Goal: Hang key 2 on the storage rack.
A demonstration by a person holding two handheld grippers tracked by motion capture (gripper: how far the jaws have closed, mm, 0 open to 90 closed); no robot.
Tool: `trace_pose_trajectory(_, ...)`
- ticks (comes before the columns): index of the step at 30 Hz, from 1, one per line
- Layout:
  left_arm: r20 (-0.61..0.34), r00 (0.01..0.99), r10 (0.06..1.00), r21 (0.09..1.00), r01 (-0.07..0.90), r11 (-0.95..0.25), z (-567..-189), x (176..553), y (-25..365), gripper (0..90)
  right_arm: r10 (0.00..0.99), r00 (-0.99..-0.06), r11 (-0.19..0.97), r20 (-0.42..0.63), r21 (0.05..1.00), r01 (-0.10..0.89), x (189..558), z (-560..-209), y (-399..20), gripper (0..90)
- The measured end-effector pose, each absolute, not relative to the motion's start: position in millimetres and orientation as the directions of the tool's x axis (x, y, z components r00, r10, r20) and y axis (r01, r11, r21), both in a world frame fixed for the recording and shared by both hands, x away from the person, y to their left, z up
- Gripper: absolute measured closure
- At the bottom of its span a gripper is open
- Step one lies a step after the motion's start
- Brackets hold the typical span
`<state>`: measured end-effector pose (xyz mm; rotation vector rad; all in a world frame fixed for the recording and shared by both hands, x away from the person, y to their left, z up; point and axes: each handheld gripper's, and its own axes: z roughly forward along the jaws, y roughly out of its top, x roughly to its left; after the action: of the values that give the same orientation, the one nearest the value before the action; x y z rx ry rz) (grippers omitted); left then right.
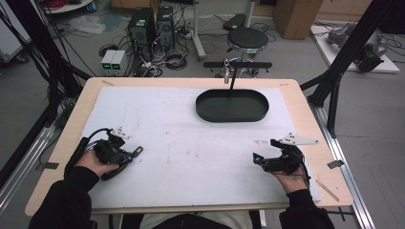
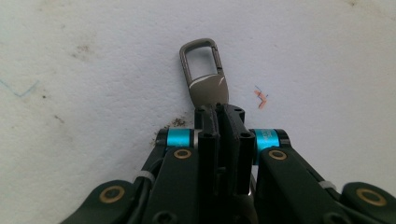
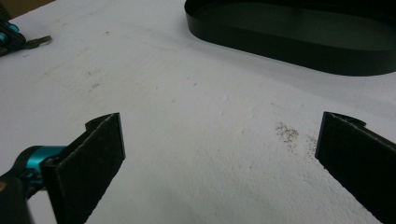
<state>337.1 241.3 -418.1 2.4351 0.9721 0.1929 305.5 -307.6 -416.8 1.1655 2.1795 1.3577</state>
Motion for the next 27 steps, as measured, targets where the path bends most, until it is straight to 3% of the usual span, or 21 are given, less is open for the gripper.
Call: trace_pose_trajectory(27,0.001,0.762,0.648,0.6,0.517,-0.61,-368.6,335.8,237.9,84.7,0.766,-0.628,0.222,0.138,0.859,0.46,304.5,-417.1,-308.2,0.8)
